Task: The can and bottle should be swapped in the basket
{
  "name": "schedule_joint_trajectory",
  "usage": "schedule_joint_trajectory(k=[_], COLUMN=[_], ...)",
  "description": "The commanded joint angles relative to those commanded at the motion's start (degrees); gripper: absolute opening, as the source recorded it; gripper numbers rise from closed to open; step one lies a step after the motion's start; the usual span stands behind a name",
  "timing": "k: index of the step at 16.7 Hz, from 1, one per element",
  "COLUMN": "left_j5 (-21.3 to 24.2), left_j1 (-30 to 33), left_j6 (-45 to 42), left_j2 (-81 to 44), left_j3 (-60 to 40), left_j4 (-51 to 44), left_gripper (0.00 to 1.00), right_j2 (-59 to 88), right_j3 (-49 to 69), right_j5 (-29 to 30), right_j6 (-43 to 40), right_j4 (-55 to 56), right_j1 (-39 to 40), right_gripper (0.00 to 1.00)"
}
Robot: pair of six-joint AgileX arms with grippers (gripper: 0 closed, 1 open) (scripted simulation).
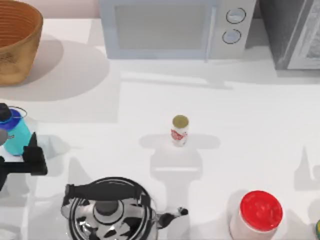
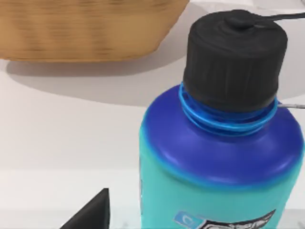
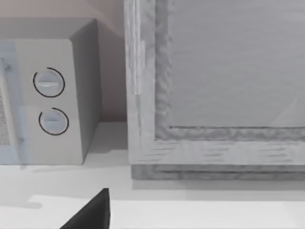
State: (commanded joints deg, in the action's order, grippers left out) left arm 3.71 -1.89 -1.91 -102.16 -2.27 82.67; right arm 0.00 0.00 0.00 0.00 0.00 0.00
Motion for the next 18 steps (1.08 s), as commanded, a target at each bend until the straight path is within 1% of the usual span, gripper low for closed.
schedule_joint_trajectory(k=[5, 12, 17, 18], left_j5=[-0.1, -0.7, -0.7, -0.7], left_j1=[0.2, 0.9, 0.9, 0.9], left_j6=[0.0, 0.3, 0.3, 0.3], left_j2=[-0.8, -11.7, -12.4, -12.4], left_j3=[-1.1, -12.4, -13.1, -13.1], left_j4=[-0.2, -0.6, -0.7, -0.7], left_gripper=[1.00, 1.00, 1.00, 0.92], right_j2=[0.0, 0.0, 0.0, 0.0], right_j3=[0.0, 0.0, 0.0, 0.0], right_j5=[0.0, 0.0, 0.0, 0.0], right_j6=[0.0, 0.0, 0.0, 0.0], right_j4=[0.0, 0.0, 0.0, 0.0], right_j1=[0.0, 0.0, 0.0, 0.0], right_gripper=[1.00, 1.00, 1.00, 1.00])
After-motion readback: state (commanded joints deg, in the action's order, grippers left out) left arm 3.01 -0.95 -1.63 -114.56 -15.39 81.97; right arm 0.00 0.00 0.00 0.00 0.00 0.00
